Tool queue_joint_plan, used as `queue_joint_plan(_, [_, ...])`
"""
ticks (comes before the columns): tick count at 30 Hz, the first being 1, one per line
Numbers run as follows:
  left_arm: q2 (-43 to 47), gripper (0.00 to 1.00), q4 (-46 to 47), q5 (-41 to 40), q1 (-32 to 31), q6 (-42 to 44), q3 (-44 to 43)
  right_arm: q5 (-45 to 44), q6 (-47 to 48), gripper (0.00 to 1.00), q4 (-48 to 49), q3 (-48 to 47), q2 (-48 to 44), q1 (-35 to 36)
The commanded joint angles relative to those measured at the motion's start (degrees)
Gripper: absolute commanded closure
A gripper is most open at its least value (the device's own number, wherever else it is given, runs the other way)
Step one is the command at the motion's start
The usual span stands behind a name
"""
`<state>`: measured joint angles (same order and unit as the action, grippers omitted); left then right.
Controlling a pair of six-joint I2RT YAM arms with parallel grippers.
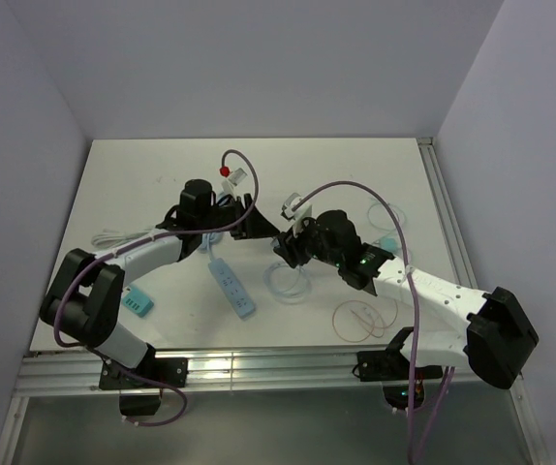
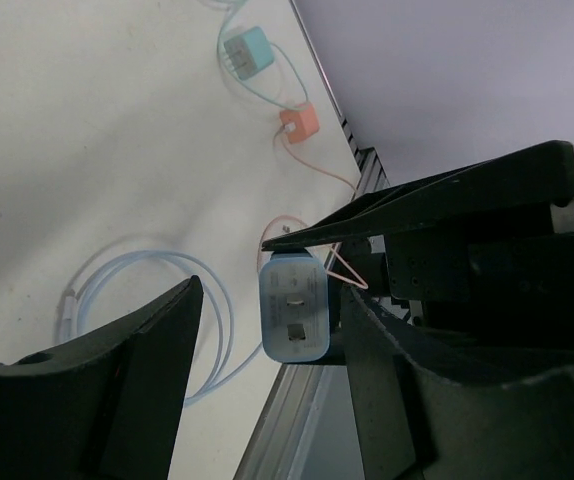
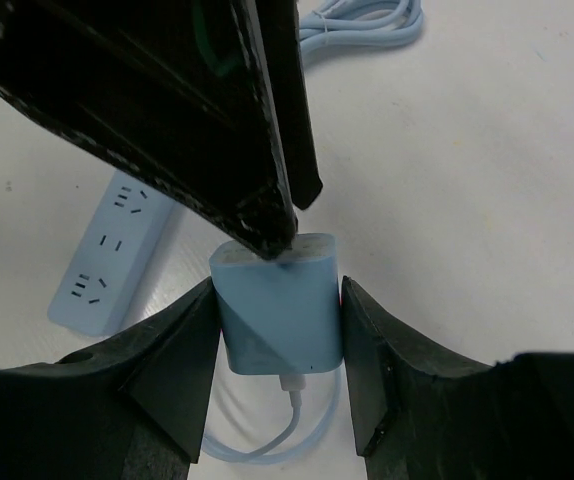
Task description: Insert the plug
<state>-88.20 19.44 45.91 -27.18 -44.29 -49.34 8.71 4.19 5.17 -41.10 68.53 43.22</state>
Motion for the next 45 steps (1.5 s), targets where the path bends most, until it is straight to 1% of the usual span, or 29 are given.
queue_joint_plan(1, [-1.6, 0.37, 1.5, 1.8, -1.7, 0.8, -2.8, 0.2, 1.6, 1.00, 3.5, 0.1, -1.8, 0.7])
queue_joint_plan(5, [-2.8, 0.38, -0.5, 1.0, -3.2, 1.9, -3.3, 0.0, 1.6, 1.00, 3.8, 0.4, -2.1, 0.8])
queue_joint_plan(9, [-3.8, 0.47, 0.0, 1.8, -3.8, 2.0, -3.2, -0.5, 1.4, 1.00, 3.8, 0.4, -1.8, 0.9])
queue_joint_plan(10, [-3.9, 0.53, -0.1, 1.8, -3.8, 2.1, -3.0, -0.8, 1.4, 1.00, 3.8, 0.4, -1.5, 0.8])
queue_joint_plan(12, [-3.9, 0.62, -0.6, 1.8, -3.8, 2.4, -3.1, -1.6, 1.1, 0.99, 3.8, 0.3, -1.2, 0.9])
queue_joint_plan(13, [-3.8, 0.80, -0.7, 1.9, -3.8, 2.5, -3.1, -1.8, 1.1, 0.96, 3.7, 0.3, -1.0, 0.8])
queue_joint_plan(14, [-3.8, 0.93, -0.6, 2.1, -3.8, 2.5, -3.2, -2.2, 0.6, 0.93, 3.5, 0.1, -0.9, 0.9])
queue_joint_plan(15, [-3.9, 0.99, -0.7, 1.9, -3.8, 2.4, -3.2, -2.8, 0.2, 0.89, 3.4, -0.1, -0.7, 0.9])
queue_joint_plan(17, [-3.8, 1.00, -0.3, 1.1, -3.8, 1.9, -3.3, -4.7, -1.0, 0.68, 2.3, -0.8, -0.3, 0.8])
queue_joint_plan(18, [-3.8, 1.00, 0.0, 0.5, -3.8, 1.8, -3.3, -5.6, -1.6, 0.62, 1.3, -1.1, -0.3, 0.9])
queue_joint_plan(19, [-3.8, 1.00, 0.4, -1.1, -3.8, 1.1, -3.2, -7.6, -2.4, 0.42, 0.6, -1.8, -0.3, 0.9])
queue_joint_plan(20, [-3.7, 1.00, 0.8, -2.1, -3.8, 0.7, -3.3, -8.3, -4.0, 0.28, 0.1, -2.0, -0.5, 0.8])
queue_joint_plan(21, [-3.6, 1.00, 1.4, -3.3, -3.8, 0.2, -3.0, -8.6, -6.6, 0.23, -1.4, -2.2, -1.0, 0.8])
queue_joint_plan(22, [-3.4, 1.00, 2.1, -5.6, -3.8, -0.9, -3.0, -10.3, -8.3, 0.09, -2.4, -3.0, -1.2, 0.7])
queue_joint_plan(23, [-3.3, 1.00, 3.6, -7.0, -3.8, -1.4, -2.8, -10.9, -12.0, 0.09, -3.6, -3.5, -1.7, 0.4])
queue_joint_plan(29, [-2.3, 1.00, 11.5, -13.2, -3.8, -7.8, -0.3, -11.9, -25.2, 0.10, -11.5, -5.2, -7.4, 0.3])
queue_joint_plan(30, [-2.0, 1.00, 14.1, -14.2, -3.8, -9.5, 1.0, -10.7, -26.3, 0.10, -13.1, -5.5, -8.8, 0.3])
queue_joint_plan(32, [-0.7, 1.00, 16.3, -15.6, -3.8, -10.8, 2.1, -9.0, -28.3, 0.13, -13.9, -6.1, -10.3, 0.3])
queue_joint_plan(33, [-0.3, 1.00, 18.7, -16.5, -3.8, -11.4, 2.7, -5.8, -30.4, 0.14, -13.6, -6.0, -11.0, 0.3])
queue_joint_plan(36, [1.3, 1.00, 22.6, -18.5, -3.8, -14.2, 5.7, 0.1, -35.5, 0.21, -9.6, -4.4, -14.5, 0.2])
queue_joint_plan(37, [2.0, 1.00, 25.2, -18.8, -3.8, -15.1, 7.1, 3.5, -37.1, 0.26, -5.9, -2.9, -16.0, 0.1])
queue_joint_plan(38, [2.2, 1.00, 26.2, -18.8, -3.8, -15.6, 7.8, 4.7, -40.3, 0.28, -3.8, -2.0, -16.3, 0.0])
queue_joint_plan(39, [2.5, 1.00, 27.4, -18.8, -3.8, -16.6, 8.8, 6.0, -41.8, 0.32, -0.4, -0.8, -16.4, -0.2])
queue_joint_plan(40, [2.7, 1.00, 29.4, -18.8, -3.8, -17.1, 9.3, 9.4, -43.2, 0.35, 1.1, -0.4, -16.0, -0.5])
queue_joint_plan(42, [2.8, 1.00, 31.9, -18.5, -3.8, -19.2, 10.7, 11.9, -46.1, 0.39, 3.9, 0.1, -13.8, -1.1])
queue_joint_plan(43, [2.8, 1.00, 34.8, -18.0, -3.8, -20.2, 11.3, 12.4, -46.7, 0.44, 4.4, 0.5, -13.3, -1.5])
queue_joint_plan(45, [2.9, 1.00, 37.1, -17.3, -3.8, -22.8, 12.5, 12.7, -48.0, 0.48, 6.5, 1.7, -12.5, -1.6])
